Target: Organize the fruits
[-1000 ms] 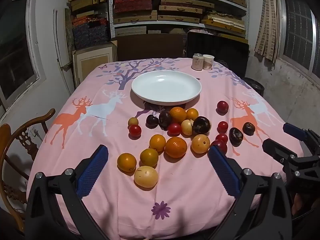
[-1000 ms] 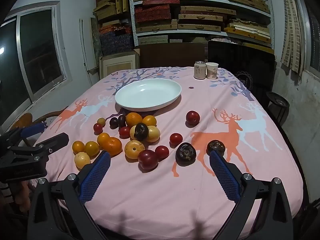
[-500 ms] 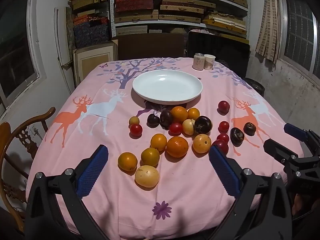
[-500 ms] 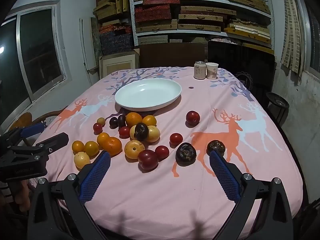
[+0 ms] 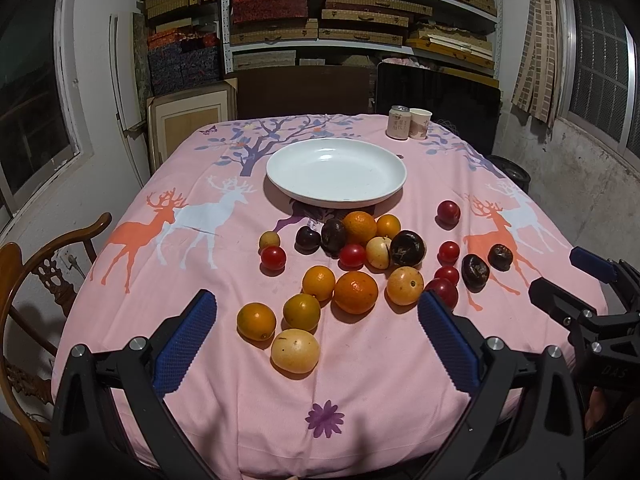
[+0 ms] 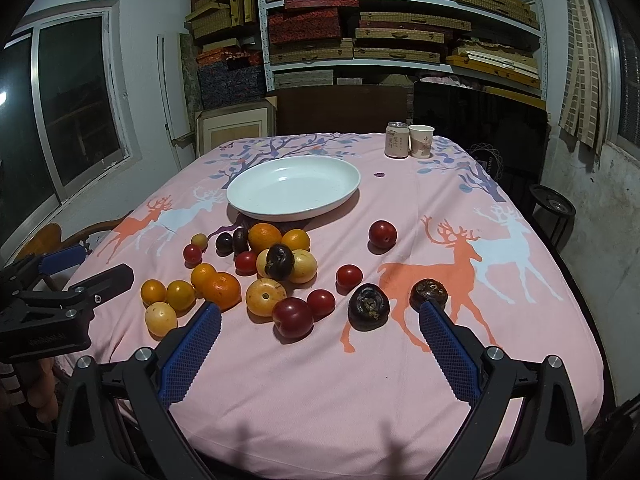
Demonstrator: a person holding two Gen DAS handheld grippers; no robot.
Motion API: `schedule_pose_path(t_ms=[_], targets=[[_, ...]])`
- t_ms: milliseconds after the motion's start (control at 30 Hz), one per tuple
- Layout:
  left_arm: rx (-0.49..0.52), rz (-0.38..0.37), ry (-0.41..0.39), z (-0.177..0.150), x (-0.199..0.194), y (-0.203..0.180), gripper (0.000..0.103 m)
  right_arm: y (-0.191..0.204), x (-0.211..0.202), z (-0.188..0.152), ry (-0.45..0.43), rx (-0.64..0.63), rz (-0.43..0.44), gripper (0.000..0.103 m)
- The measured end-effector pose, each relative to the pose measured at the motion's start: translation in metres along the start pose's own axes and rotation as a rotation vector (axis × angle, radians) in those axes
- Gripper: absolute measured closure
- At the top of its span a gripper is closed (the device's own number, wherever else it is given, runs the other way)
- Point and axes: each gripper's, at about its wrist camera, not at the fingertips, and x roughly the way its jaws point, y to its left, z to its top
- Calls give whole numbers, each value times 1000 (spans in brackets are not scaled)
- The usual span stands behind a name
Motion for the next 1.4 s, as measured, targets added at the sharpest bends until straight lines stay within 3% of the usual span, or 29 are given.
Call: schedule_pose_path(t_ms=[1400], targets=[[-2, -1, 3, 0, 1, 0, 4, -3, 1, -1, 3, -1, -4, 4]])
